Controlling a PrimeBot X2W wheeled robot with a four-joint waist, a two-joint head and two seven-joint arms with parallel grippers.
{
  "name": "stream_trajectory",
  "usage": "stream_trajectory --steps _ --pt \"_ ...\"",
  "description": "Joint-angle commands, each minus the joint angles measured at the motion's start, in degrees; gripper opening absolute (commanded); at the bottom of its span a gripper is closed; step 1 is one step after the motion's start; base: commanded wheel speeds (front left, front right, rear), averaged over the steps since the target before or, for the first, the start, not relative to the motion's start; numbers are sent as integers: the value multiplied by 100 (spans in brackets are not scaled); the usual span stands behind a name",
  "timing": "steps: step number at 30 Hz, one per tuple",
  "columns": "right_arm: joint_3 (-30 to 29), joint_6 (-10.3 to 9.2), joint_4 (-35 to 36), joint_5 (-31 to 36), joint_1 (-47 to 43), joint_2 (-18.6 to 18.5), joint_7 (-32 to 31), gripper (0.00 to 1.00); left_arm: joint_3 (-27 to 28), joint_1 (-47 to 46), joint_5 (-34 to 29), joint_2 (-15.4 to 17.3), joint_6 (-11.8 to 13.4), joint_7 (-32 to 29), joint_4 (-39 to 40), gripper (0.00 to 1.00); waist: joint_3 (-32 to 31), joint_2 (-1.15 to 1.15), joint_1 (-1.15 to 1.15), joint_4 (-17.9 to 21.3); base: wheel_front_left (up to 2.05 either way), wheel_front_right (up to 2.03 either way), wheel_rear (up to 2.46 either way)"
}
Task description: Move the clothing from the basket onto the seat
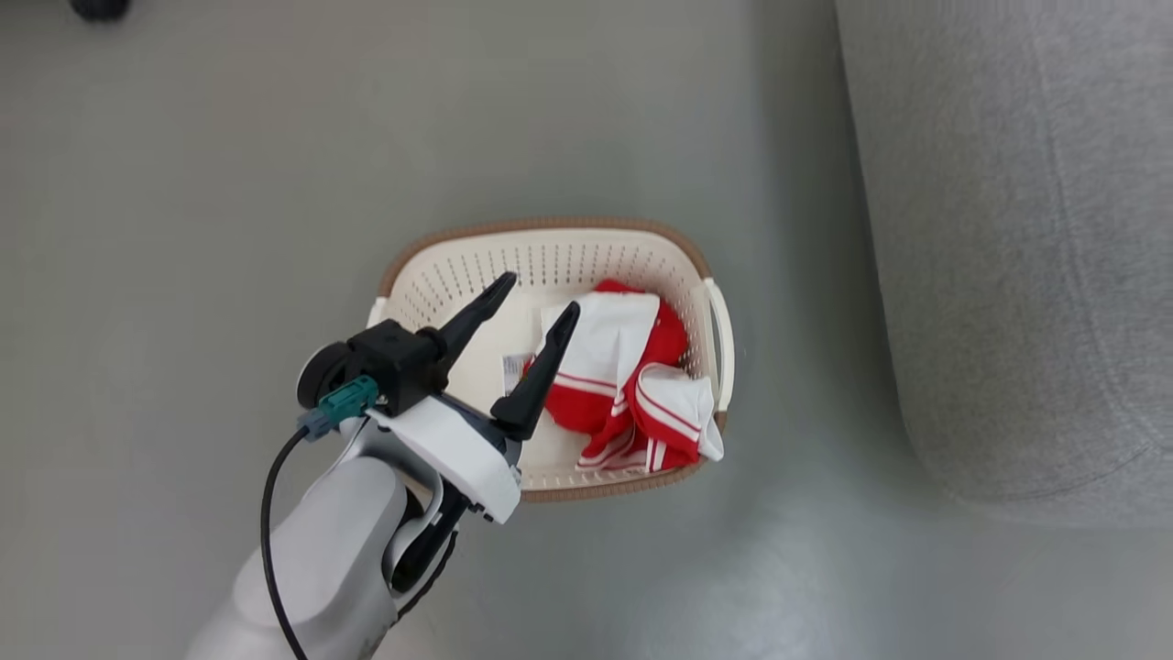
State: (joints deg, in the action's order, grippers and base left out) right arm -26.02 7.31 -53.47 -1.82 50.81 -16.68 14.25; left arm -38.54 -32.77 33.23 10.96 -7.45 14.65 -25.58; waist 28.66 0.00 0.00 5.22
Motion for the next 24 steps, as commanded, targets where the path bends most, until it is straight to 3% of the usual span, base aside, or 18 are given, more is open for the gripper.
stream_trajectory --steps 1,13,24 --pt "227 18 206 -126 -195 -86 73 100 235 107 -40 57 -3 35 93 100 -331 0 0 -28 0 0 0" --pt "1739 18 841 -1078 -1066 21 74 100 1073 894 -210 -138 -3 35 -35 100 -1415 0 0 -377 0 0 0" --pt "3067 18 1696 -1708 -1641 185 74 100 2472 1494 -688 -179 -3 35 -29 100 -2104 0 0 -703 0 0 0"
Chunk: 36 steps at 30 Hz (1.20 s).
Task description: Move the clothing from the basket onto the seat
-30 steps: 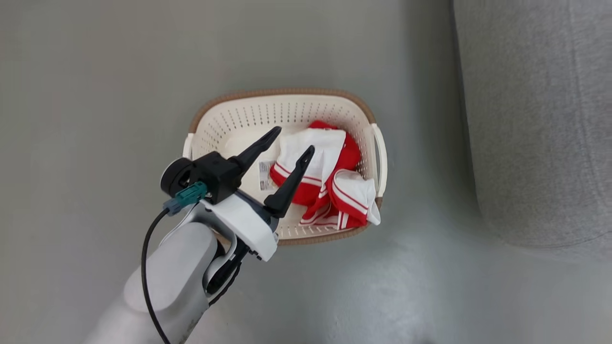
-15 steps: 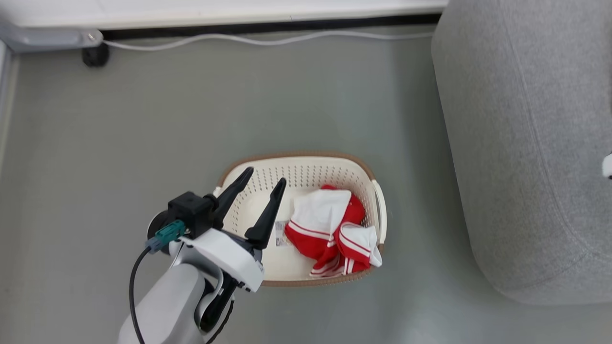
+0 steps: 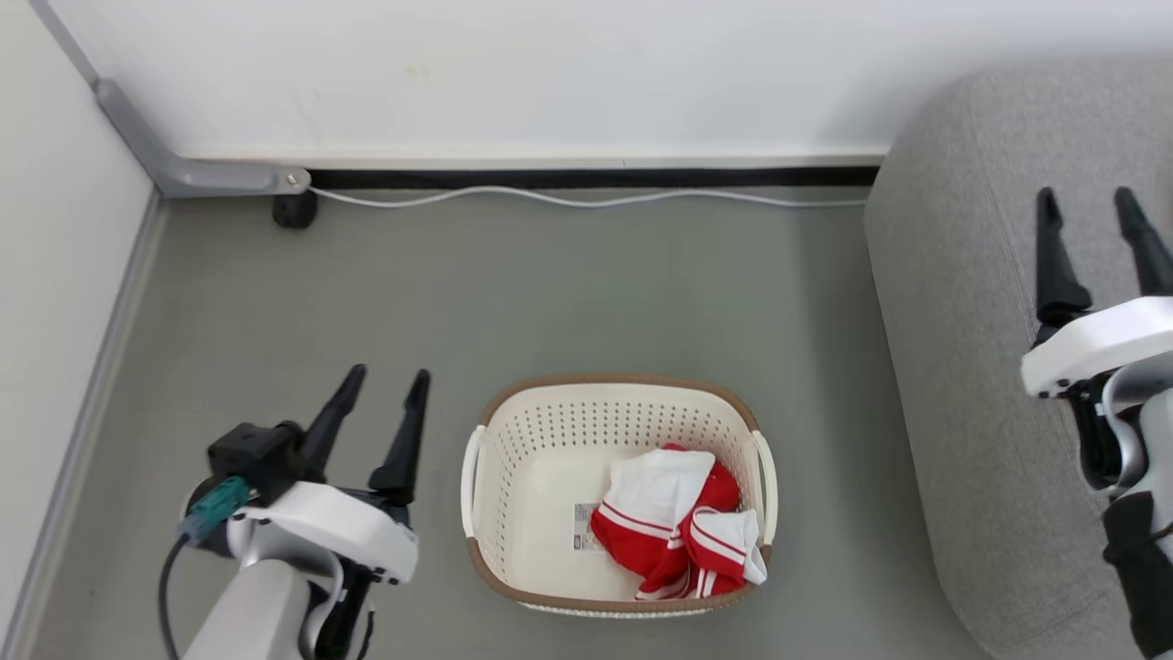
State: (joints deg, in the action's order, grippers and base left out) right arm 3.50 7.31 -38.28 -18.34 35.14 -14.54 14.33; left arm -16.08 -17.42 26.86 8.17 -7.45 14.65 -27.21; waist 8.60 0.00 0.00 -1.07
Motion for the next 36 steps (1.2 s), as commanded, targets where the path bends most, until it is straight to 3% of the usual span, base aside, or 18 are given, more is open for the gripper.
stream_trajectory --steps 1,14,36 --pt "197 18 254 -106 -123 -16 66 100 350 2 -102 97 -3 35 142 100 -139 0 0 -91 0 0 0" --pt "692 18 976 -164 -1022 124 66 100 1543 532 -891 -60 -3 35 497 100 -539 0 0 -203 0 0 0" --pt "252 18 1225 453 -2313 539 67 100 1852 1574 -1550 -415 -3 35 861 100 -848 0 0 -87 0 0 0"
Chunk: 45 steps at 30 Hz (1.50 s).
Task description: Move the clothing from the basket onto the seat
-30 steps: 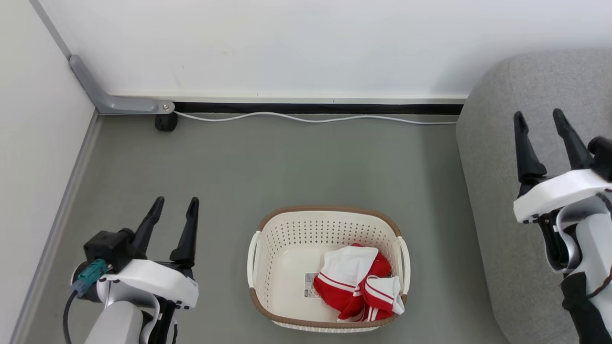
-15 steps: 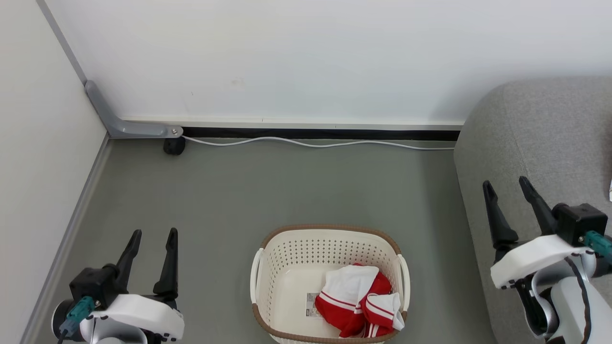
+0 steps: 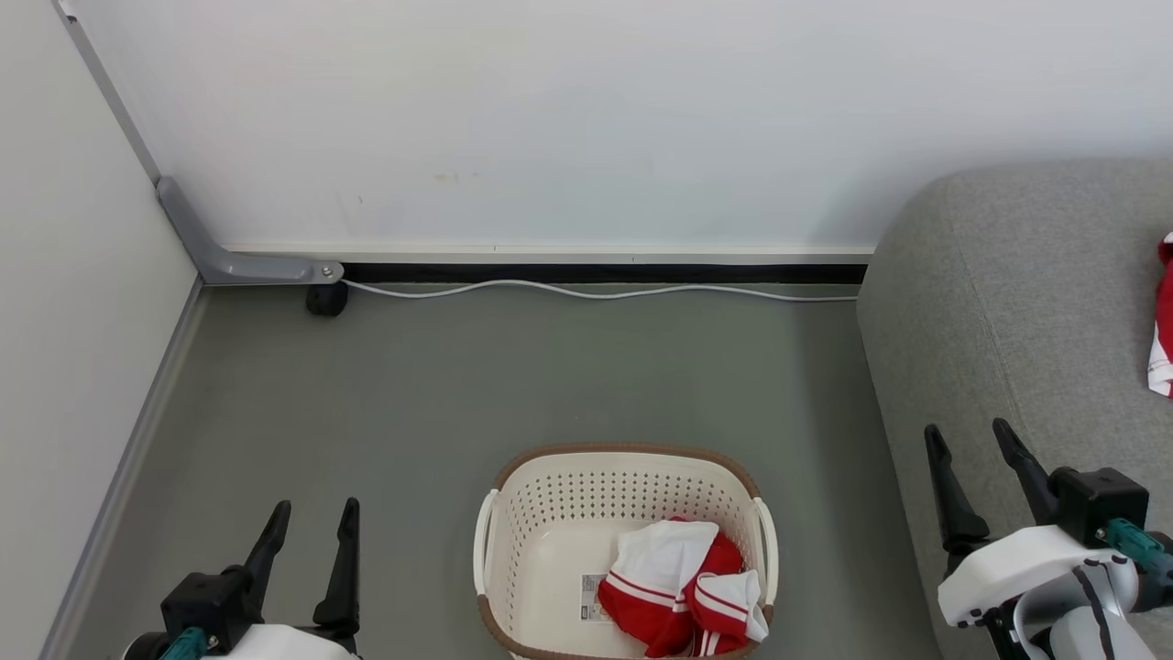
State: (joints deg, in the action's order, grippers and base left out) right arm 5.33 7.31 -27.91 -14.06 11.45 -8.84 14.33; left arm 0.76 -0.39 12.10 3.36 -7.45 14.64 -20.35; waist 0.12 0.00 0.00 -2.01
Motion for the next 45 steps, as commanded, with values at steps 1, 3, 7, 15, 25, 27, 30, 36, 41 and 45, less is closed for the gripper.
stream_trajectory --steps 1,3,7,15,25,27,30,36,41,45 --pt "54 18 199 40 51 -18 67 100 180 -118 -88 57 -3 36 183 100 3 0 0 15 0 0 0" --pt "28 18 228 70 46 8 67 100 201 -102 -117 41 -3 36 194 100 10 0 0 26 0 0 0" --pt "-20 18 258 123 55 37 67 100 207 -104 -142 17 -3 36 198 100 22 0 0 29 0 0 0" --pt "-56 18 282 157 79 58 67 100 125 -149 -115 -12 -3 36 164 100 87 0 0 16 0 0 0" --pt "-21 18 404 180 372 25 67 100 -174 -382 -9 -37 -3 36 98 100 593 0 0 95 0 0 0" --pt "-28 18 455 204 497 6 67 100 -286 -489 27 -40 -3 36 96 100 758 0 0 108 0 0 0" --pt "-21 18 552 260 673 10 67 100 -492 -663 90 -44 -3 36 32 100 1033 0 0 136 0 0 0" --pt "63 18 704 318 1087 54 67 100 -1056 -1134 347 -46 -3 36 -270 100 1679 0 0 264 0 0 0" --pt "155 18 856 338 1504 82 67 100 -1666 -1660 456 -47 -3 36 -591 100 2293 0 0 437 0 0 0" --pt "237 18 1013 366 1849 142 67 100 -2130 -2150 578 -47 -3 36 -883 100 2818 0 0 589 0 0 0"
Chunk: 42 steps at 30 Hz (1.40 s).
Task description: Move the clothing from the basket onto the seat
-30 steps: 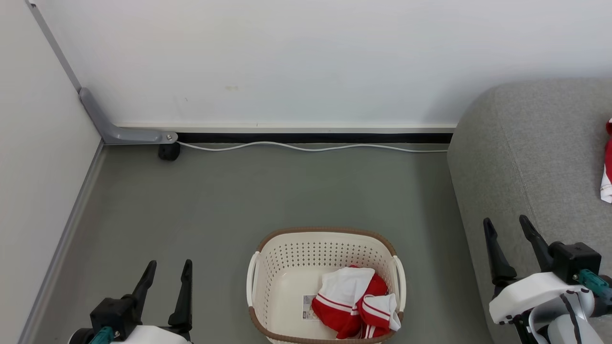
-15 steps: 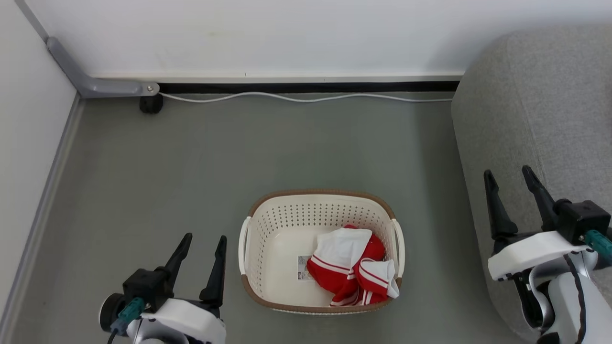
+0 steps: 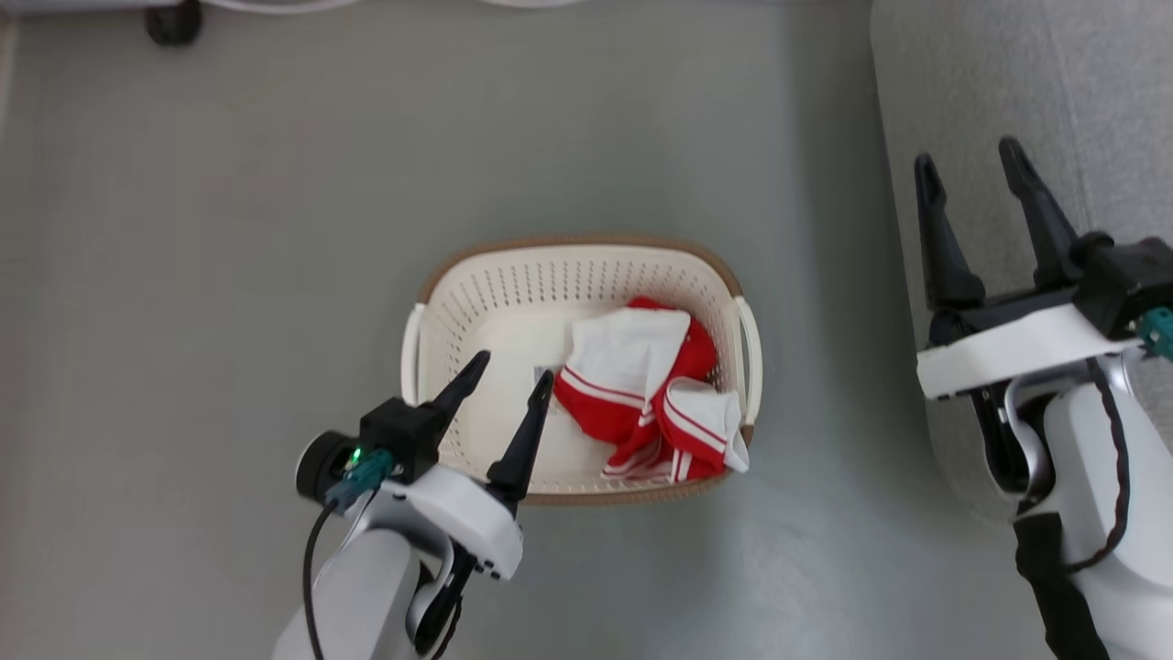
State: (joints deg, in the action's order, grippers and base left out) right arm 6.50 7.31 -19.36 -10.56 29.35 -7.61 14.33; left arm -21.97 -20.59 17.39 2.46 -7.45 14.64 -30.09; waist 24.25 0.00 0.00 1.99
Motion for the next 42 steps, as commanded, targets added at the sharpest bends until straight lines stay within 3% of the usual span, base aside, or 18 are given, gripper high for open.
stream_trajectory --steps 1,10,19,29,35,42 --pt "142 18 189 17 144 34 67 100 34 -261 114 43 -3 36 -9 100 533 0 0 230 0 0 0" --pt "223 18 373 1 641 212 67 100 -1163 -1588 739 163 -3 36 -1111 100 1512 0 0 531 0 0 0" --pt "317 18 588 -25 917 356 67 100 -2742 -2466 2008 367 -3 24 -1806 100 2106 0 0 940 0 0 0" --pt "339 18 714 -123 999 452 67 100 -4447 -3140 3893 973 -3 -370 -1296 100 2500 0 0 1265 0 0 0" --pt "369 18 760 -238 967 469 67 100 -4950 -3555 4488 1131 -3 -330 -1388 100 2674 0 0 1438 0 0 0" --pt "413 18 835 -403 917 472 67 100 -5117 -3700 4664 1160 -3 -465 -1515 100 2875 0 0 1628 0 0 0"
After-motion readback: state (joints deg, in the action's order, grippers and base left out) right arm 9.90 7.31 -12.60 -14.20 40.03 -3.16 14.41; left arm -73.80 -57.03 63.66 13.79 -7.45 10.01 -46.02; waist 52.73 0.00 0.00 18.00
